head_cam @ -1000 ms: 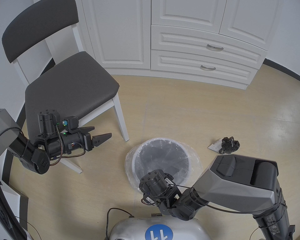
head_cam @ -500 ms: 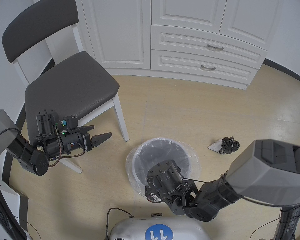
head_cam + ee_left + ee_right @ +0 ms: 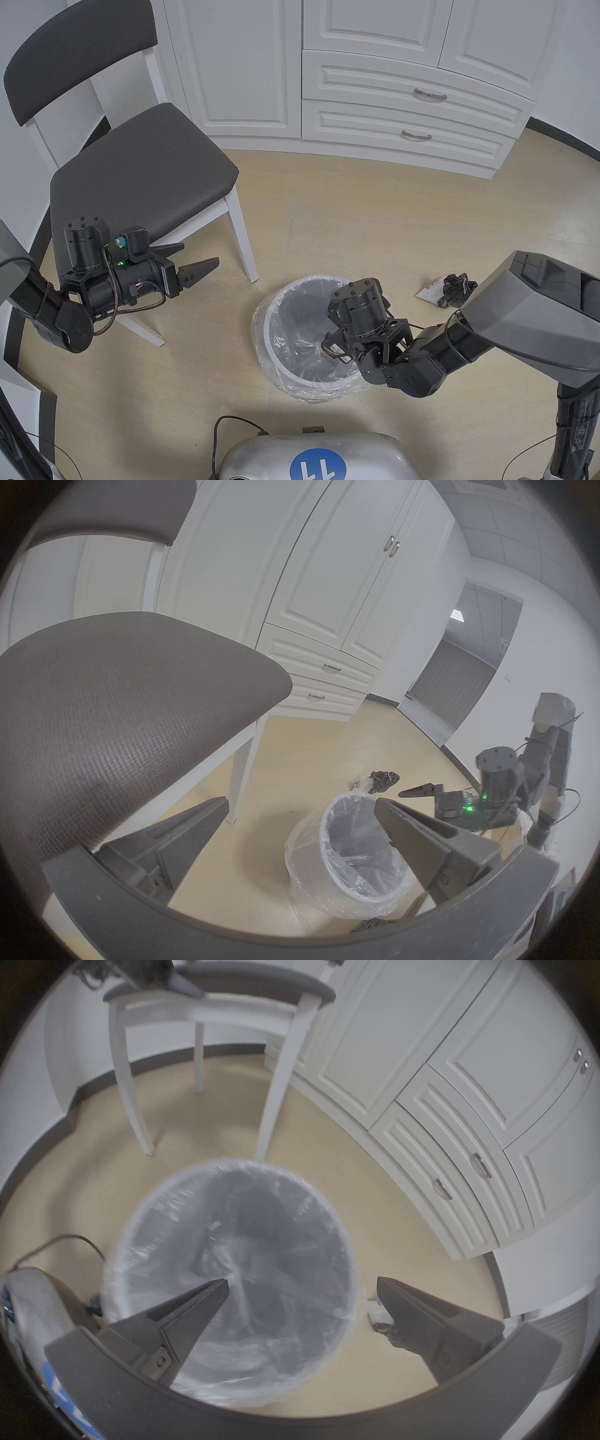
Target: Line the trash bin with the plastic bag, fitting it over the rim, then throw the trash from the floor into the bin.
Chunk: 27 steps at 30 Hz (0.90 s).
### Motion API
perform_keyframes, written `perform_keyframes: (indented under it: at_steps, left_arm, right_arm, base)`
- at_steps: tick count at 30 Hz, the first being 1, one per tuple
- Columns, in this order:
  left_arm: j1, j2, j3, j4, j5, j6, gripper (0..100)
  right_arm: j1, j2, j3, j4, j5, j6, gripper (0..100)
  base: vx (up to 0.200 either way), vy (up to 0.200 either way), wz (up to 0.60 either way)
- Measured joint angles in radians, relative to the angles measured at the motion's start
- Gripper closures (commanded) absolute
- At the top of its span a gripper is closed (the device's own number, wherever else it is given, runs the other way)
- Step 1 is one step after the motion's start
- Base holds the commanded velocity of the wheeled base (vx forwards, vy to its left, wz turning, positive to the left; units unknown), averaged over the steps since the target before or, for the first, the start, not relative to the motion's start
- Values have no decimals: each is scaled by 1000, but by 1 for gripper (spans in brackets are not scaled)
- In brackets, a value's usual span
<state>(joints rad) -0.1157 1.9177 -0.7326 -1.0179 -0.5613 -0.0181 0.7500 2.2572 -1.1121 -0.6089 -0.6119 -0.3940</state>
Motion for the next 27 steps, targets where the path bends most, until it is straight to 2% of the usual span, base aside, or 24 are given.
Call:
perform_keyframes:
  at_steps: [16,22,27]
  left_arm:
    - [2,-3,4,-6,0,0,0]
    - [2,-3,9,-36,0,-1,0]
    - [2,-2,11,-39,0,-1,0]
  right_arm:
    - [-162,81,-26,-1,-43,-52,0]
    - [-203,83,-25,-3,-42,-63,0]
    - [-201,79,-24,-7,-37,-56,0]
  base:
    - [0,0,0]
    - [0,0,0]
    - [0,0,0]
